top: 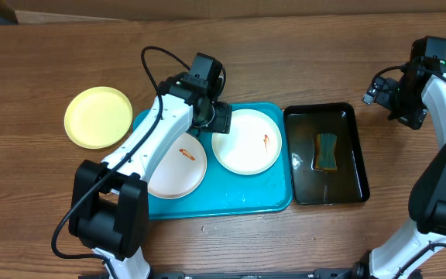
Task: Clean dirty plates on tray and stack at the side
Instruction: 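Move left gripper to the right white plate and grip its rim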
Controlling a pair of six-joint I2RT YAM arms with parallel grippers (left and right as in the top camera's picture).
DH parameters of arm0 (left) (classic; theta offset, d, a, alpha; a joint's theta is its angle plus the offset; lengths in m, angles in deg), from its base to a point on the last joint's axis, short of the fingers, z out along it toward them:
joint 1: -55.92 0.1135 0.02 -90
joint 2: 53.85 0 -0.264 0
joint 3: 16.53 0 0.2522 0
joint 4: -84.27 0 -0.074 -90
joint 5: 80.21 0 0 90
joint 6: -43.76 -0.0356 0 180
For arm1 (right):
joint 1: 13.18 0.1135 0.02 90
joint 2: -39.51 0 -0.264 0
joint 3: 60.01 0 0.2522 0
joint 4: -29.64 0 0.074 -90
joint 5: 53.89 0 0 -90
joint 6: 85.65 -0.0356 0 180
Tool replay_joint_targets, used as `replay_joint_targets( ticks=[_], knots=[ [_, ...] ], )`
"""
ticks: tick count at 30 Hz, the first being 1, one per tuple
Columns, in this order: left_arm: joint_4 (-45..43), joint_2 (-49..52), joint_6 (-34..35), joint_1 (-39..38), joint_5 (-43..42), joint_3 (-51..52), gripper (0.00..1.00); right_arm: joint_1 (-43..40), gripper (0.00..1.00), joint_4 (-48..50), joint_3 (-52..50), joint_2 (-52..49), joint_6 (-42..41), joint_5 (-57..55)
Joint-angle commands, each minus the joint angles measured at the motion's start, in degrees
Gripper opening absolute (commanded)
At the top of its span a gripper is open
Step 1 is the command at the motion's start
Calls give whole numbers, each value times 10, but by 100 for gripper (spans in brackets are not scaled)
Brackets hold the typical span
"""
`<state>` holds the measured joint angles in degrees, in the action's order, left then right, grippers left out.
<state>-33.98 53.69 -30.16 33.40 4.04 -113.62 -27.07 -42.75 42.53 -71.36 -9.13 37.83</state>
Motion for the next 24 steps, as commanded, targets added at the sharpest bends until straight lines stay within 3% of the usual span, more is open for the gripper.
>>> replay_joint_targets(
  ticks=[1, 4, 9, 14, 18, 24],
  knots=[
    [-24, 9, -11, -5, 9, 24, 65, -2, 100, 1, 11, 5, 0, 4],
    [-36, 9, -11, -5, 8, 33, 59, -2, 100, 1, 11, 5, 0, 4],
    [-6, 9, 3, -9, 8, 49, 59, -2, 100, 1, 11, 5, 0, 4],
    [-71, 10, 2, -11, 17, 90, 59, -2, 100, 1, 11, 5, 0, 4],
    [-101, 10, 2, -12, 12, 95, 43, -2, 100, 1, 11, 5, 0, 4],
    [-110, 11, 2, -13, 15, 97, 42, -2, 100, 1, 11, 5, 0, 4]
  ],
)
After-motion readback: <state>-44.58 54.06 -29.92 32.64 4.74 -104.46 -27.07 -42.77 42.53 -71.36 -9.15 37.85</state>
